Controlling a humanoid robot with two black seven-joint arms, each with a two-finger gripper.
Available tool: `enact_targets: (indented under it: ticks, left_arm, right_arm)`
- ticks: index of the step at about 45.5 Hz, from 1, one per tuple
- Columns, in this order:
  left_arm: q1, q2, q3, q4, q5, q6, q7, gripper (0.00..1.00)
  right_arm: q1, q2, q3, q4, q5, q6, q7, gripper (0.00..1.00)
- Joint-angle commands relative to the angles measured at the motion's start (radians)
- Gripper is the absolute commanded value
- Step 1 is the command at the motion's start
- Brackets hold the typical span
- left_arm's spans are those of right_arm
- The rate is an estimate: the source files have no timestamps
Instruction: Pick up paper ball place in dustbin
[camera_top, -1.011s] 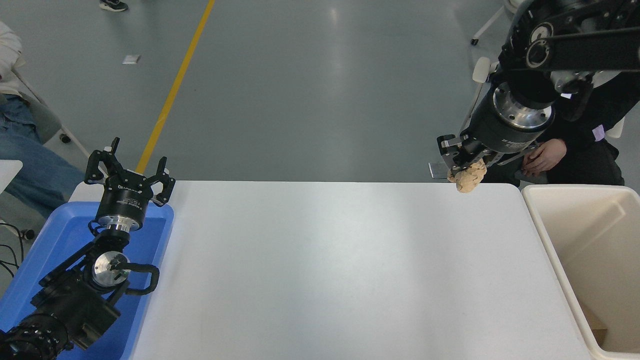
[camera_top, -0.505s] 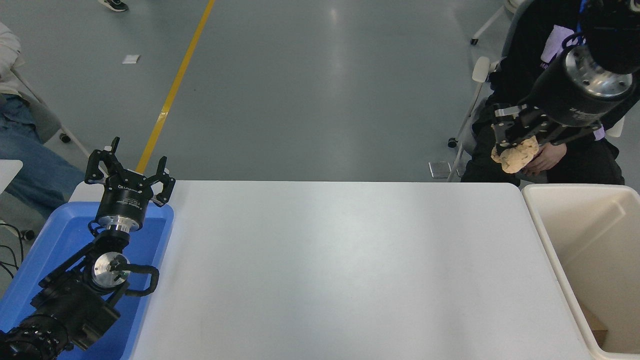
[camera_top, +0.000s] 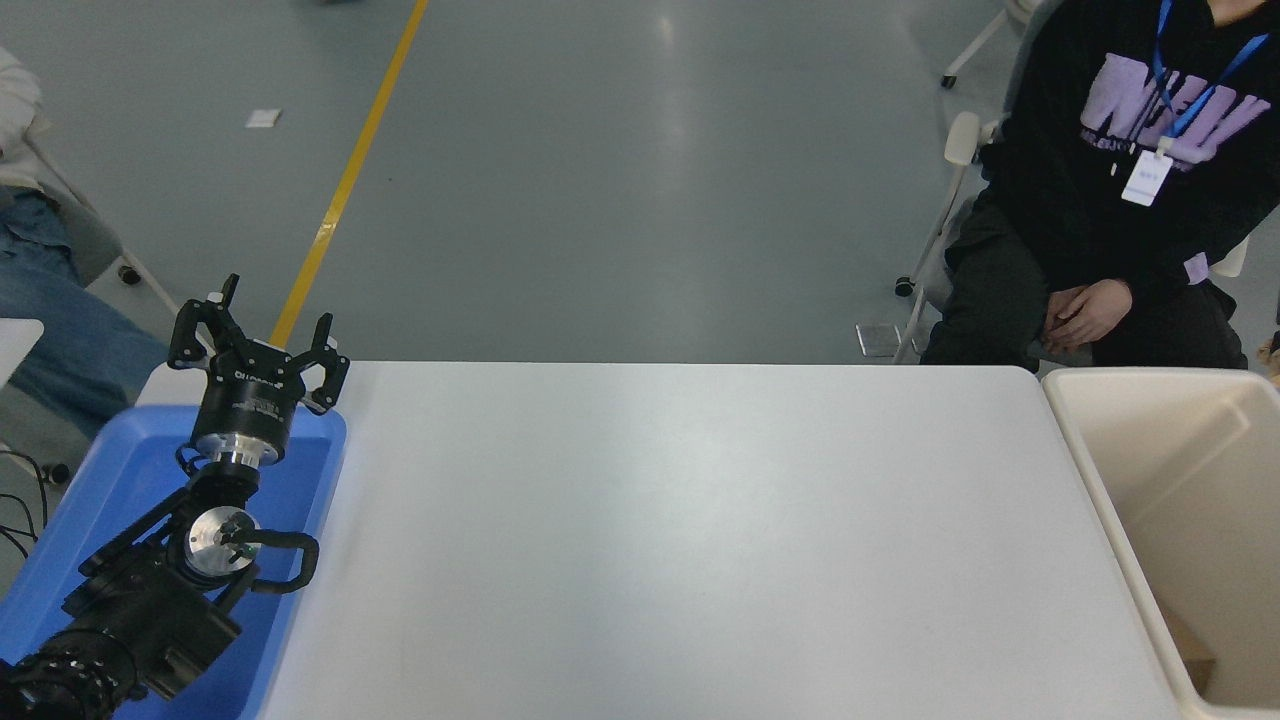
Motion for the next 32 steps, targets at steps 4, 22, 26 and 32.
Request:
enact_targets:
  ticks: [4,22,26,32]
  left_arm:
    - [0.0,0.0,0.0,0.0,0.0,0.0,0.0,0.99]
    - [0.0,0.0,-0.002,0.0,0.0,0.0,0.0,0.99]
    - [0.0,0.0,-0.002,0.0,0.0,0.0,0.0,0.99]
    - [0.0,0.0,-0.002,0.0,0.0,0.0,0.0,0.99]
  right_arm:
    - [-0.427,-0.054,0.123,-0.094,0.003,-0.468,0.002,0.0]
    - [-1.09,0.234,0.731,-0.612,0.011,-0.598,0.004,0.0]
    - [-1.158,0.349,0.79,-0.759,0.009,-0.598,0.007,0.0]
    - [-1.196,0.463,0.789,-0.879,0.008,-0.605,0.027,0.0]
